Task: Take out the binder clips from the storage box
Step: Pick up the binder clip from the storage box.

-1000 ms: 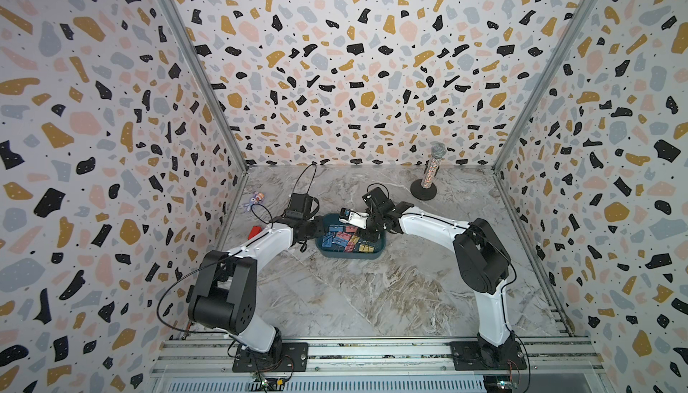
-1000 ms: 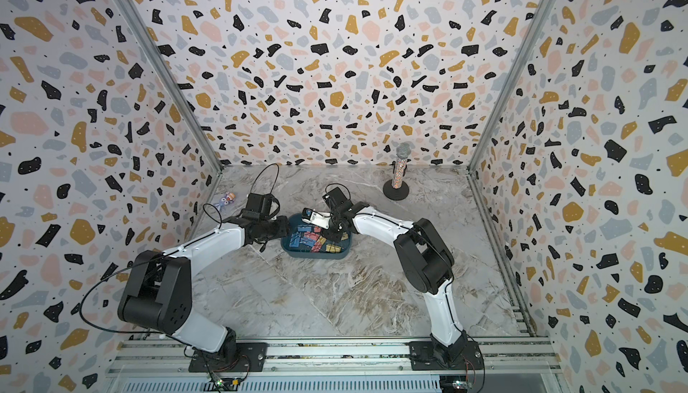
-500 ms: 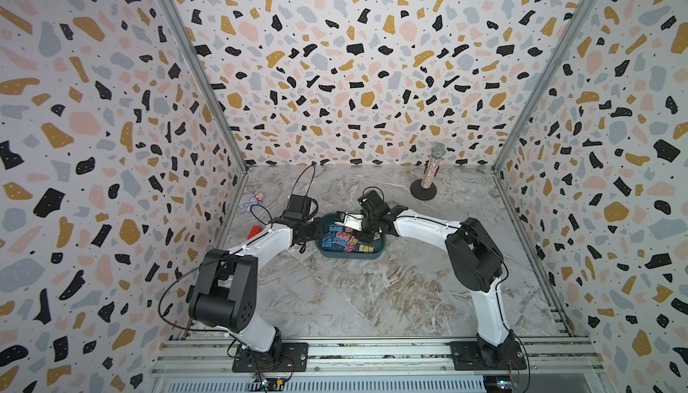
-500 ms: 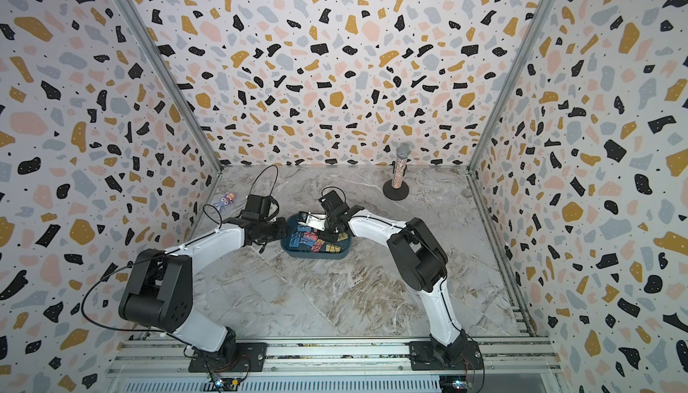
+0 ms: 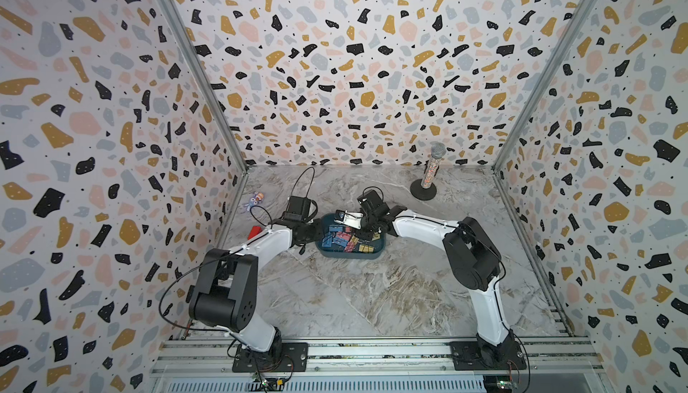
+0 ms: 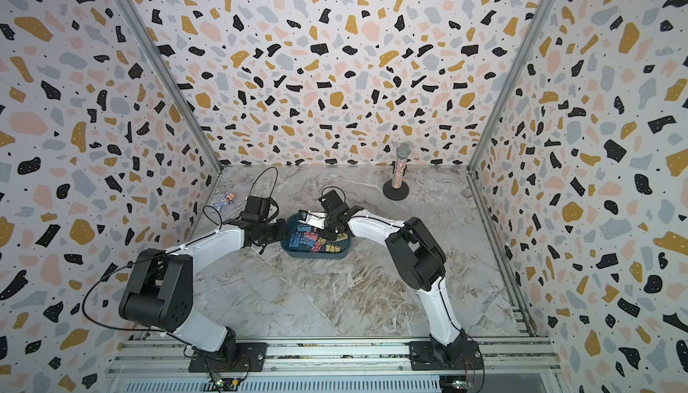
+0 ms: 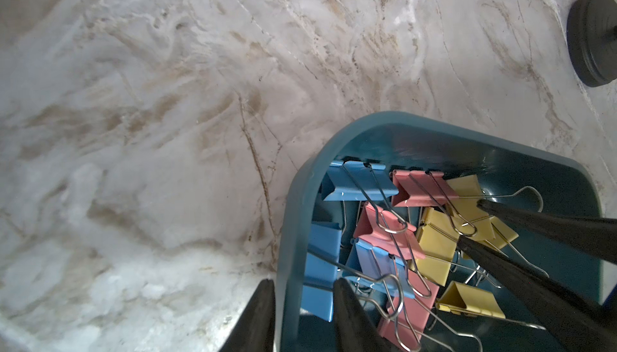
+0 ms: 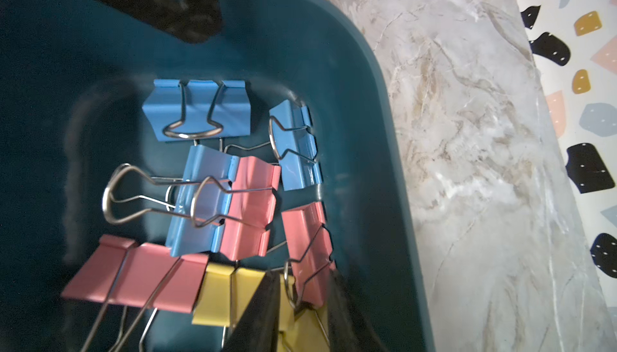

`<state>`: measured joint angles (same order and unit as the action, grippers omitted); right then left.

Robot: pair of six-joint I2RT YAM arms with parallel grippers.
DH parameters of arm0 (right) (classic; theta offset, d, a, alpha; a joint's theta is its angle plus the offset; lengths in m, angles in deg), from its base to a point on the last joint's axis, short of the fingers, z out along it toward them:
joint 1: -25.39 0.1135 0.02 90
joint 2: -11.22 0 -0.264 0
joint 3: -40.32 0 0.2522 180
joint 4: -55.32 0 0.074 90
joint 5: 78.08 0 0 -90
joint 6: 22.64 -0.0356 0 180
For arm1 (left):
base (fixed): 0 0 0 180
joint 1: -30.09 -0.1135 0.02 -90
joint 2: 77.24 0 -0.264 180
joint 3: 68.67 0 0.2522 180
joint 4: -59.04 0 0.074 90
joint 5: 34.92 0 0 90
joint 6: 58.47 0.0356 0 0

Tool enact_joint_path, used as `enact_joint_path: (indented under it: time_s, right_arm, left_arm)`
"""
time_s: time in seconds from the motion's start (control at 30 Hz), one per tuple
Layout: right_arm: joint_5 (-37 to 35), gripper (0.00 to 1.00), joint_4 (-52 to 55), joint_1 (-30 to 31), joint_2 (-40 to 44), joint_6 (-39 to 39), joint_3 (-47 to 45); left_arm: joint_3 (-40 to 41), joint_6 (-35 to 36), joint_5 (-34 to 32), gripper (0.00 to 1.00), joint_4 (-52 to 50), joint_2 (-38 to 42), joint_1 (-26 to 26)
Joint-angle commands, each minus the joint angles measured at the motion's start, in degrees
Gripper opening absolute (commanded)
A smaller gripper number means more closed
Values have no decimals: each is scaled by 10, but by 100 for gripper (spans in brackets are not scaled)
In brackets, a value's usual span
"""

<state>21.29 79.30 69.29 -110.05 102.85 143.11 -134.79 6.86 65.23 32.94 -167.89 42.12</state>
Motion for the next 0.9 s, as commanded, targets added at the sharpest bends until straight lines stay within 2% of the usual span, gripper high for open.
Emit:
enact_joint_path:
  time_s: [0.0,0.4,0.6,0.87]
  right_arm:
    - [-1,27,-2,3,-6,7,26]
    - [3,19,8,3,-22,24,42]
    - [4,8,12,3,-28,25,49]
    - [6,0,11,3,-11,31,47]
  left_arm:
    - [8,-2,11,33,11,-6,-4]
    - [11,-6,18,32,31,-11,-5]
    - [13,-7,20,32,32,-12,-6]
    - [13,-9,21,31,32,-13,-7]
